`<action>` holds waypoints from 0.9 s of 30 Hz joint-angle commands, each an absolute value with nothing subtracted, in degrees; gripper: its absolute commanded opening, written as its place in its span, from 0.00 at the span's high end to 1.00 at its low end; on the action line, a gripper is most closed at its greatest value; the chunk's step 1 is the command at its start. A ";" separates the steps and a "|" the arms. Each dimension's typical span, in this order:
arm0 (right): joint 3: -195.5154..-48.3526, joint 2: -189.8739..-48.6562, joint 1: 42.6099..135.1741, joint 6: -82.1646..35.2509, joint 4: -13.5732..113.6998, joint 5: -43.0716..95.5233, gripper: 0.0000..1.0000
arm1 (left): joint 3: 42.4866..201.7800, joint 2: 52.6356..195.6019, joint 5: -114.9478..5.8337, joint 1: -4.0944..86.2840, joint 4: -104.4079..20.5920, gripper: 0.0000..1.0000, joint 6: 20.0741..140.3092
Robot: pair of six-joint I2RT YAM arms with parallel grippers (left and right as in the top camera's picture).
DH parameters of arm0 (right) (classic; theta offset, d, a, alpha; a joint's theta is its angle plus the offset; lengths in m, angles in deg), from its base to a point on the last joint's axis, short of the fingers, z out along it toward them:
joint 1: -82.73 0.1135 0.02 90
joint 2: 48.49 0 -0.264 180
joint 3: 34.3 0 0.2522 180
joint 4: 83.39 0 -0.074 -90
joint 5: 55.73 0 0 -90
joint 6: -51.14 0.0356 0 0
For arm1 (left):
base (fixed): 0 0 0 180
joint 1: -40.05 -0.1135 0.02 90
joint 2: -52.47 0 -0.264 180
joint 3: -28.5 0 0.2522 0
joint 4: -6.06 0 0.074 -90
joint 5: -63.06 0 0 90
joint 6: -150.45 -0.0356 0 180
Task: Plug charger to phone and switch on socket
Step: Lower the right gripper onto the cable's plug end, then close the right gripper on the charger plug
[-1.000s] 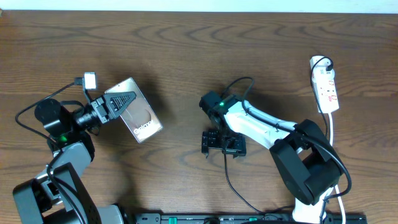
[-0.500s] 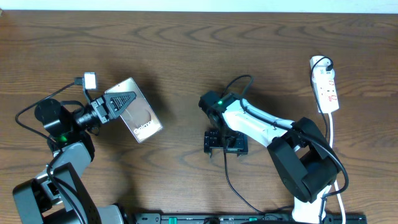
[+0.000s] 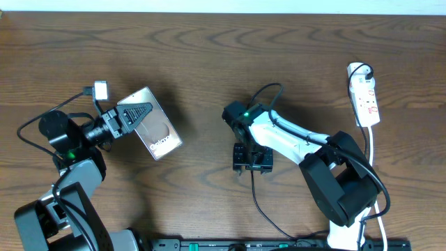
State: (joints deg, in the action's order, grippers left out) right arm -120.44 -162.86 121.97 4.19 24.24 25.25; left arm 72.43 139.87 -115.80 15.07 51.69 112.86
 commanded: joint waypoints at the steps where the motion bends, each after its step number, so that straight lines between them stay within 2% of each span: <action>1: -119.74 -165.83 121.95 5.31 24.59 30.87 0.42 | 72.47 139.69 -117.07 14.83 52.11 0.93 111.90; 7: -119.74 -165.83 122.41 5.90 24.26 30.87 0.51 | 72.47 139.69 -117.07 14.83 52.11 0.93 111.90; 19: -119.74 -165.83 123.17 6.60 23.67 30.87 0.58 | 72.47 139.69 -117.07 14.83 52.11 0.92 111.90; 27: -119.74 -165.83 123.17 6.60 23.65 30.87 0.68 | 72.47 139.69 -117.07 14.83 52.09 0.93 111.92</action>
